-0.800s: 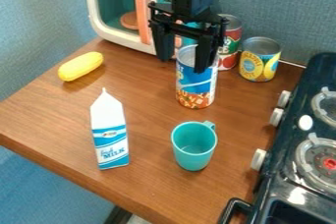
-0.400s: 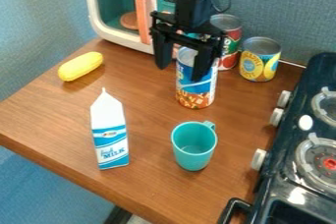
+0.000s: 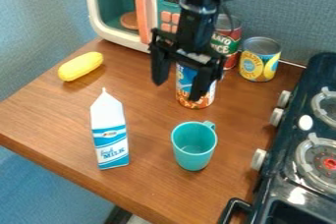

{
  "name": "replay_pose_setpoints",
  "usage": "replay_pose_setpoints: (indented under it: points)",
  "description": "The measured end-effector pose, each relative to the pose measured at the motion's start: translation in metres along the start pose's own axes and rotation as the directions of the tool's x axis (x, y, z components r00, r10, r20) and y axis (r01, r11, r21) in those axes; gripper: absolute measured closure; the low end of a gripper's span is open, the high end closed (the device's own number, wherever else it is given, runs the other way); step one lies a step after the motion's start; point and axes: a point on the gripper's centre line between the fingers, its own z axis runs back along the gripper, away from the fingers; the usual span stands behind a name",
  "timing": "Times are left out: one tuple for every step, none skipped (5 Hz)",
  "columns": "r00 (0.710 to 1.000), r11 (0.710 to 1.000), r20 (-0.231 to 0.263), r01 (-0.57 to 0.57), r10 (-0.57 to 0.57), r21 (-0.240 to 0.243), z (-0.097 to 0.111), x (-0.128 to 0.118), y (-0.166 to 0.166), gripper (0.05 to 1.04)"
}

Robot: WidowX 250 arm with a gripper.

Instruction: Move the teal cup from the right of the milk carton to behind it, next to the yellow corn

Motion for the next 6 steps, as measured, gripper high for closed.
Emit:
replay_pose_setpoints:
  points:
    - [0.999,0.999,-0.021,0.026,-0.025,0.038,-0.003,-0.014,-0.002,0.082]
    - [0.999,0.999,-0.049,0.021,-0.02,0.034,-0.01,-0.02,-0.004,0.082]
    - [0.997,0.999,-0.065,0.038,-0.037,0.012,-0.021,-0.02,-0.009,0.082]
    - [0.99,0.989,-0.044,0.134,-0.137,-0.067,-0.032,-0.021,-0.019,0.082]
    - [0.991,0.988,-0.023,0.131,-0.133,-0.085,-0.041,-0.019,-0.015,0.082]
    - [0.99,0.989,-0.057,0.122,-0.127,-0.086,-0.055,-0.017,-0.014,0.082]
